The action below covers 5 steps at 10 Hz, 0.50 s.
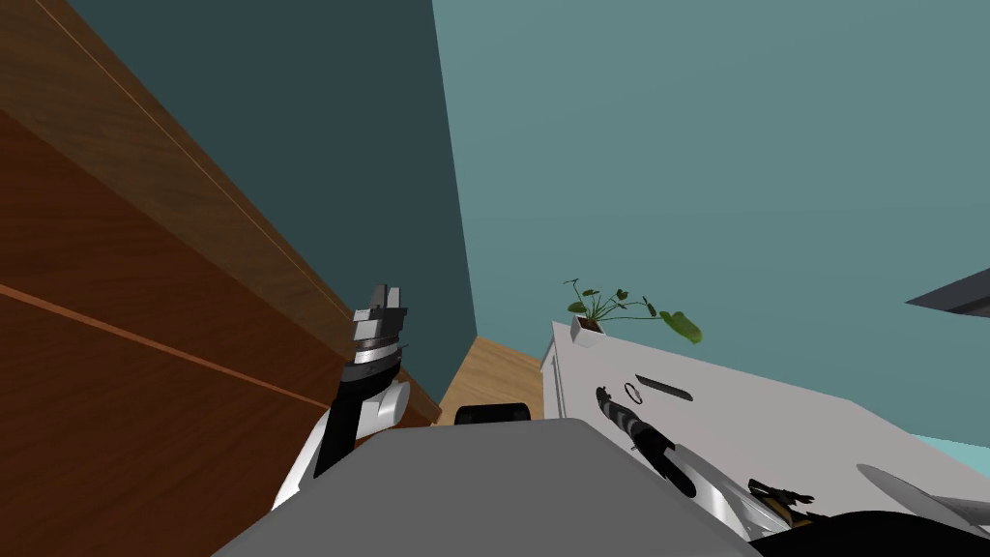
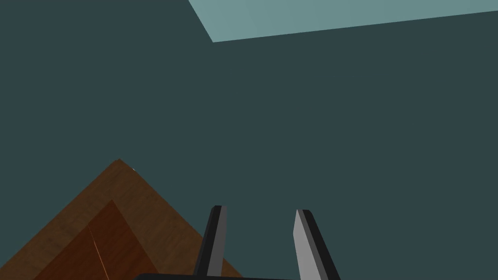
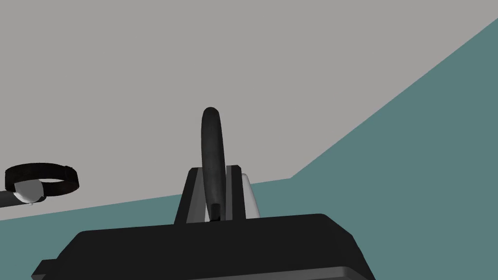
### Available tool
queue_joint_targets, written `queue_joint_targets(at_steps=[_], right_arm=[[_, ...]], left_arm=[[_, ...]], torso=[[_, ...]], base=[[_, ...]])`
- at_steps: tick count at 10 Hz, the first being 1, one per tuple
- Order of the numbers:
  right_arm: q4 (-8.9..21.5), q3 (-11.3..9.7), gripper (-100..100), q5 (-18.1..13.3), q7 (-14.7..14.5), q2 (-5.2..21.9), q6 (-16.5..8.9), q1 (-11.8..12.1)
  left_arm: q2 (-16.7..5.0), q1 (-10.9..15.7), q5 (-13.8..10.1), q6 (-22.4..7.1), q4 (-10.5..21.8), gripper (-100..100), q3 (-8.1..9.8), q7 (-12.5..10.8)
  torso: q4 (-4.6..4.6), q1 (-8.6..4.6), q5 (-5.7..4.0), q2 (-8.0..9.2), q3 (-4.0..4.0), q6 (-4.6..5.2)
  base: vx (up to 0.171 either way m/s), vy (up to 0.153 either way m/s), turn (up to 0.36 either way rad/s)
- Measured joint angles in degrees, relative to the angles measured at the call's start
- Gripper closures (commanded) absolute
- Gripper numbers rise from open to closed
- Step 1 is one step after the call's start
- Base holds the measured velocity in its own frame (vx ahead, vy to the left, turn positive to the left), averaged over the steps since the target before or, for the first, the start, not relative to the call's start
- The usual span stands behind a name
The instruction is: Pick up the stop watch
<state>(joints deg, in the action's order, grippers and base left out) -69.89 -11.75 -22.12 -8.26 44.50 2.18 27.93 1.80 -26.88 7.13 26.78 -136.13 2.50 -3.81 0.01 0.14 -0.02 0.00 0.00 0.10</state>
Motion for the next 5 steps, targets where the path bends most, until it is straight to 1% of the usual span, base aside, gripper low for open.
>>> queue_joint_targets(at_steps=[1, 3, 4, 5], right_arm=[[0.0, 0.0, 100, 0.0, 0.0, 0.0, 0.0, 0.0], [-2.37, -0.11, 100, 0.4, 0.84, 1.85, -0.2, 1.73], [-3.11, -0.14, 100, 0.49, 1.2, 2.56, -0.11, 2.42], [-3.18, -0.15, 0, 0.5, 1.27, 2.62, -0.08, 2.5]], left_arm=[[0.0, 0.0, 0.0, 0.0, 0.0, 0, 0.0, 0.0], [0.0, 0.0, 0.0, 0.0, 0.0, 0, 0.0, 0.0], [0.0, 0.0, 0.0, 0.0, 0.0, 0, 0.0, 0.0], [0.0, 0.0, 0.0, 0.0, 0.0, 0, 0.0, 0.0]], torso=[[0.0, 0.0, 0.0, 0.0, 0.0, 0.0], [-0.01, 0.18, 0.04, -0.01, -0.01, 0.05], [-0.01, 0.18, 0.02, 0.02, 0.0, 0.03], [0.0, 0.08, 0.0, 0.01, 0.01, 0.0]], base=[[0.012, 0.029, -0.061], [0.012, 0.049, -0.08], [-0.002, 0.019, -0.016], [0.0, 0.0, 0.0]])
